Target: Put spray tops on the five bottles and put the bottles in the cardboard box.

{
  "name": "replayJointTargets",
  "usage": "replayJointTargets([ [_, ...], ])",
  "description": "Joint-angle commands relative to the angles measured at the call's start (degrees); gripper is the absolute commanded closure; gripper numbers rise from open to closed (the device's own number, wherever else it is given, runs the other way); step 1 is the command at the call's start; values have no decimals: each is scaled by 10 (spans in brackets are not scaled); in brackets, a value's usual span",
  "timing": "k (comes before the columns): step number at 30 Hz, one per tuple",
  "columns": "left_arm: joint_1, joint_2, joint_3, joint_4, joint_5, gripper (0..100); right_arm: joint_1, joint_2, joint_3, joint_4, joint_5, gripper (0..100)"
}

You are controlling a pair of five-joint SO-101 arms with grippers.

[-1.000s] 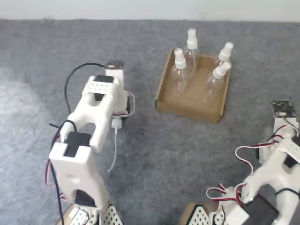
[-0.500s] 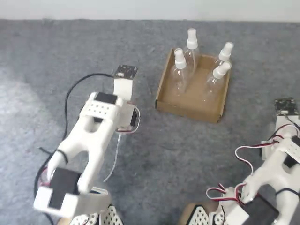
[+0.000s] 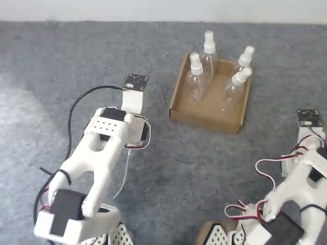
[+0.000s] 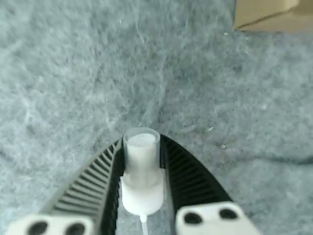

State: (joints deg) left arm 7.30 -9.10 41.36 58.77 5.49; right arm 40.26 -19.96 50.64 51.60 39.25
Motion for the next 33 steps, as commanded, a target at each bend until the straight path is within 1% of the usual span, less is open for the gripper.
replayJointTargets([
  [1, -1, -30, 5, -29, -2, 989, -19, -4, -64, 15, 6, 724],
  [8, -1, -30, 9, -33, -2, 989, -43, 11, -161, 79, 5, 723],
  [10, -1, -30, 9, -33, -2, 989, -37, 42, -186, 88, 4, 723],
  [15, -1, -30, 9, -33, -2, 989, -23, 159, -264, 90, -30, 727],
  [20, 0, -30, 9, -33, -4, 989, -25, 235, -278, 92, -32, 729],
  [24, 3, -30, 9, -33, -4, 989, -24, 262, -278, 87, -33, 790],
  [26, 3, -30, 9, -33, -4, 989, -22, 269, -278, 86, -47, 815],
  [31, 3, -30, 10, -33, -3, 988, -31, 268, -283, 61, -55, 824],
  [33, 3, -30, 10, -33, -3, 988, -38, 269, -295, 53, -47, 860],
])
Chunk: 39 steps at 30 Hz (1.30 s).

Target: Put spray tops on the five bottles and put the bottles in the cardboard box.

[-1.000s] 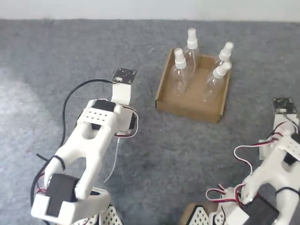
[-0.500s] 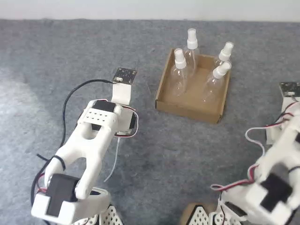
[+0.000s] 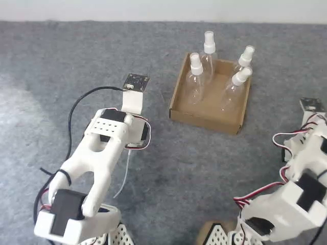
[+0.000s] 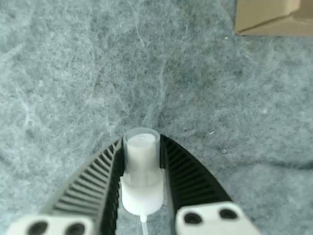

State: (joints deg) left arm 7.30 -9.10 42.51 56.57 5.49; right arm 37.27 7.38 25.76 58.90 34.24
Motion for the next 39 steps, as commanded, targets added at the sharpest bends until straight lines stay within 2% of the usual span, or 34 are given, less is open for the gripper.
replayJointTargets([
  [1, 3, -30, -1, -11, -3, 988, -9, -4, -55, -23, 15, 890],
  [4, 2, -30, -1, -11, -2, 988, -18, 0, -93, -18, 34, 955],
  [7, 2, -30, -1, -11, -2, 988, -29, 2, -135, -18, 44, 961],
  [12, 2, -30, -1, -11, -1, 988, -62, 2, -149, -18, 165, 961],
  [15, 1, -30, -1, -11, -1, 988, -72, 2, -132, -20, 200, 955],
  [21, 2, -30, -1, -10, -1, 988, -76, 2, -91, -22, 237, 764],
  [24, 2, -30, -1, -10, -1, 988, -76, 2, -86, -22, 238, 719],
  [30, 2, -30, -1, -10, -1, 988, -76, -8, -104, -8, 230, 720],
  [36, 2, -30, -1, -10, -1, 988, -74, 11, -126, 36, 147, 721],
  [39, 2, -30, -1, -10, -1, 988, -73, 39, -128, 34, 106, 762],
])
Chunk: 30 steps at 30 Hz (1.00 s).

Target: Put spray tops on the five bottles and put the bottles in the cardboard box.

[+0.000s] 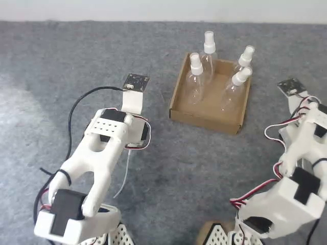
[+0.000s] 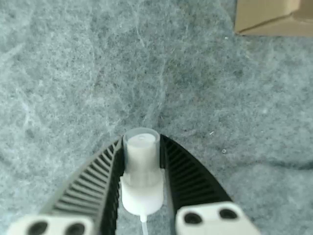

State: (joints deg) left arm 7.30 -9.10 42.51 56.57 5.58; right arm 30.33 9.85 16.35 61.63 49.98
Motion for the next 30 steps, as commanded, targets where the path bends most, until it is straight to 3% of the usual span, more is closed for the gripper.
replayJointTargets([
  [1, 2, -30, -1, -10, -2, 988, -3, 21, -36, 6, -60, 786],
  [11, -2, -36, -1, -9, -2, 989, -3, 0, -103, 26, -91, 998],
  [17, -50, -118, -33, 33, -1, 989, -51, -166, -91, 111, -132, 992],
  [21, -91, -243, -36, 43, -1, 989, -156, -321, -29, 122, -187, 992],
  [30, -154, -474, -85, 72, 1, 989, -560, -611, 152, 114, -295, 992],
])
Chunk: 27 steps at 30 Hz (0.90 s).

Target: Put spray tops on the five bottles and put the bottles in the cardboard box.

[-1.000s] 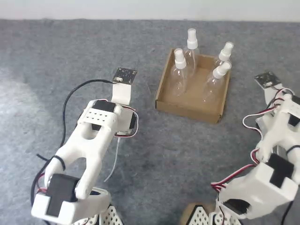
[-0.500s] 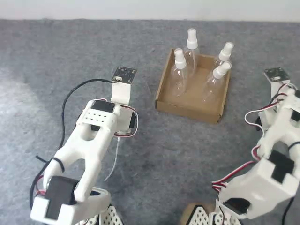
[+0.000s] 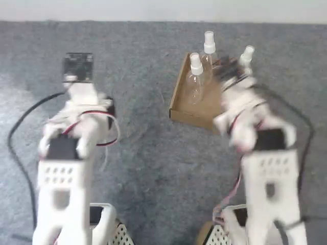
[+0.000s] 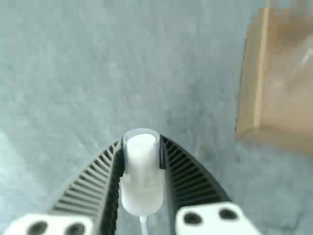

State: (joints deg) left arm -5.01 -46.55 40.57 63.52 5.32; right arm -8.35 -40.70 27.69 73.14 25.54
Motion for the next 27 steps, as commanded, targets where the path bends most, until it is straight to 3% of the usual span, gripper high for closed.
replayJointTargets([
  [1, -40, -116, -81, 3, 9, 989, -215, -109, 50, -9, -62, 992],
  [4, -47, -151, -131, 4, 48, 989, -314, -102, 84, -62, -82, 992],
  [8, -40, -166, -171, 2, 105, 989, -375, -87, 159, -187, -97, 992],
  [14, -2, -168, -178, -1, 175, 990, -407, -88, 280, -341, -94, 990],
  [21, 11, -167, -172, -47, 233, 990, -437, -88, 332, -383, -98, 991],
  [27, 26, -167, -164, -47, 257, 990, -436, -88, 400, -504, -98, 992],
])
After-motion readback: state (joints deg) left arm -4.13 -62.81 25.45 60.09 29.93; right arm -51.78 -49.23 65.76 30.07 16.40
